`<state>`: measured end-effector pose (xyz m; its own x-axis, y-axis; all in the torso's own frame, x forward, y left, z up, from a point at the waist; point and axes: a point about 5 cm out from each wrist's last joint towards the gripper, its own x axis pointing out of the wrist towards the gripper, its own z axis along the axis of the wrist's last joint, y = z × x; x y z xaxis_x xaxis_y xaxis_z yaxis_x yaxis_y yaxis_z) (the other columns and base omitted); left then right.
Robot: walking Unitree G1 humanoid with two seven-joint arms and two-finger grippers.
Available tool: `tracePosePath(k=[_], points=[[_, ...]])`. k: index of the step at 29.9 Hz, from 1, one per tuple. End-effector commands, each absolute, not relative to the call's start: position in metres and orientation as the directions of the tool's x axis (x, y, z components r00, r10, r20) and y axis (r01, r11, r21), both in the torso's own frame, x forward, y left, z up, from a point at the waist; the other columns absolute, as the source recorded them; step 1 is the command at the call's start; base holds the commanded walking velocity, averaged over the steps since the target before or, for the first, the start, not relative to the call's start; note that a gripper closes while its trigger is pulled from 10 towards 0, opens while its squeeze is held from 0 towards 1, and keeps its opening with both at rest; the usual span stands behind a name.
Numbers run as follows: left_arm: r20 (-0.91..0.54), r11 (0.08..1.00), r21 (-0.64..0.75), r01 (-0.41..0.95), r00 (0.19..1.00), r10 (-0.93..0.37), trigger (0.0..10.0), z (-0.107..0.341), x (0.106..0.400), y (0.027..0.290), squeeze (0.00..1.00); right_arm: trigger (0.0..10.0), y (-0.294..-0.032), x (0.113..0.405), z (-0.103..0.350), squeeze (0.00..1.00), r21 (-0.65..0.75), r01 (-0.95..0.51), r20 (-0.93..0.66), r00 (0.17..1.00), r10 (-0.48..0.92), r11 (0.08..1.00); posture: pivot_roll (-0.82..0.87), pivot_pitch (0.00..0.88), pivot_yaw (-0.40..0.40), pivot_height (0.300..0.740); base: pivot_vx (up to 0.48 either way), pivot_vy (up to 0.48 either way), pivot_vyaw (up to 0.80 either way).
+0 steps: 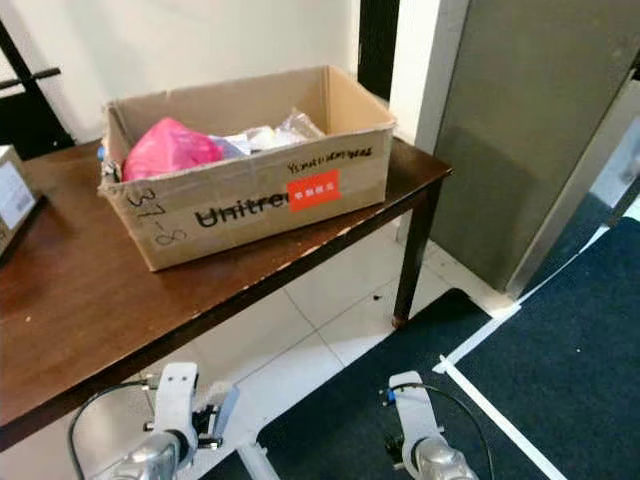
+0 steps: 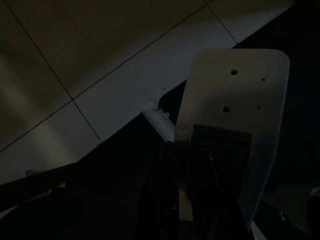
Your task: Picking trash to rubbish bin
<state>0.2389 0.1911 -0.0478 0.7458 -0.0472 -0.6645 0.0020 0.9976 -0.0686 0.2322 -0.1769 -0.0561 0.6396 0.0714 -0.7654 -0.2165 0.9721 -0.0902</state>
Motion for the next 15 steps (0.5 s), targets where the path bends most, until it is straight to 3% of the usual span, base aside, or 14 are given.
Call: tracePosePath(k=[1,10,15], points=[[-0.671,0.998,-0.062,-0.006,0.741,-0.037,10.0,-0.0501,0.2347,0.1945,0.00,10.0,-0.1744,0.2272,-0.0598,0.00,-0.090,-0.241,-0.779,0.622,0.083,0.966,-0.10,0.091,0.028,0.740,0.000,0.000,0.00],[-0.671,0.998,-0.062,0.012,0.740,-0.051,10.0,-0.0507,0.2335,0.1933,0.00,10.0,-0.1758,0.2268,-0.0598,0.00,-0.108,-0.256,-0.778,0.623,0.078,0.961,-0.10,0.088,0.028,0.740,0.000,0.000,0.00],[-0.671,0.998,-0.057,0.020,0.740,-0.053,10.0,-0.0507,0.2332,0.1938,0.00,10.0,-0.1757,0.2259,-0.0604,0.00,-0.128,-0.287,-0.781,0.619,0.082,0.949,-0.10,0.085,0.027,0.740,0.000,0.000,0.75]])
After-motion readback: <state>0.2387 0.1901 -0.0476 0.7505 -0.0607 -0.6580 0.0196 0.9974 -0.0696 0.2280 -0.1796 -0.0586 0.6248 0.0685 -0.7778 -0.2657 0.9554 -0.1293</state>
